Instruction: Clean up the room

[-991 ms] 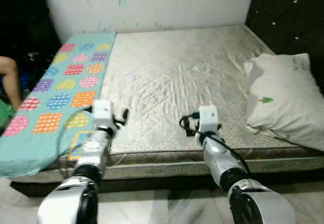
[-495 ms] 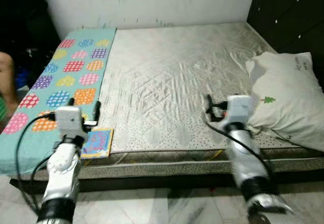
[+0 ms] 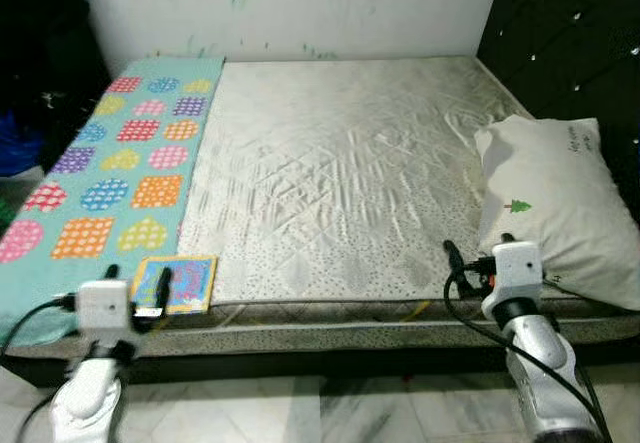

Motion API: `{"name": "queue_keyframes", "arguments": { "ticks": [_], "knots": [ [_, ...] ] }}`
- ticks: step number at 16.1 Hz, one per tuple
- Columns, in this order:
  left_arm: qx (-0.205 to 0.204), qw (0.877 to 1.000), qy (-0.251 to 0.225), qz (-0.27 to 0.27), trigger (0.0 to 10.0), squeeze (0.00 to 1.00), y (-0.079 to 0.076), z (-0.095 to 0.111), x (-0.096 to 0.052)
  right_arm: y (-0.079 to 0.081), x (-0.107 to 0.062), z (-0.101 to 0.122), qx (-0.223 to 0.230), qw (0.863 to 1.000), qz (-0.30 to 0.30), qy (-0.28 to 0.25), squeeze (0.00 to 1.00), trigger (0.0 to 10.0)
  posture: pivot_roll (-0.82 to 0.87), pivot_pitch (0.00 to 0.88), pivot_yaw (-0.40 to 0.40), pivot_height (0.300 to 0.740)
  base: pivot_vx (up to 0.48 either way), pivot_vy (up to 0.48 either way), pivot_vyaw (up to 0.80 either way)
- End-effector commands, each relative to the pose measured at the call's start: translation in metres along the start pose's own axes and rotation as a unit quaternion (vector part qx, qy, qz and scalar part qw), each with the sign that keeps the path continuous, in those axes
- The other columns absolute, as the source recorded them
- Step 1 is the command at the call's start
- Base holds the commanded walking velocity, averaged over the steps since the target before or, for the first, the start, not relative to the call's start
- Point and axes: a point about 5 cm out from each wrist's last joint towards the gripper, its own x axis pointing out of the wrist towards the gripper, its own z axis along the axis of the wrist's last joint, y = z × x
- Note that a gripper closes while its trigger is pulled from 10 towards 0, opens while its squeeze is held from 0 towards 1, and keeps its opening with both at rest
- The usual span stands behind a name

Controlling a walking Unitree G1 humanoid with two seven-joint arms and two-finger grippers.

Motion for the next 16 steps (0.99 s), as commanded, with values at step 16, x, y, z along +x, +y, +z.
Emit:
{"name": "queue_keyframes", "arguments": {
  "ticks": [16],
  "knots": [
    [-0.054,0.997,-0.012,-0.058,10.0,0.00,-0.034,0.032,-0.002,0.025,-0.007,0.010,0.012,0.999,0.040,0.018,0.00,10.0,-0.05,0.000,-0.036,0.740,0.000,0.000,-0.23]
  ]
}}
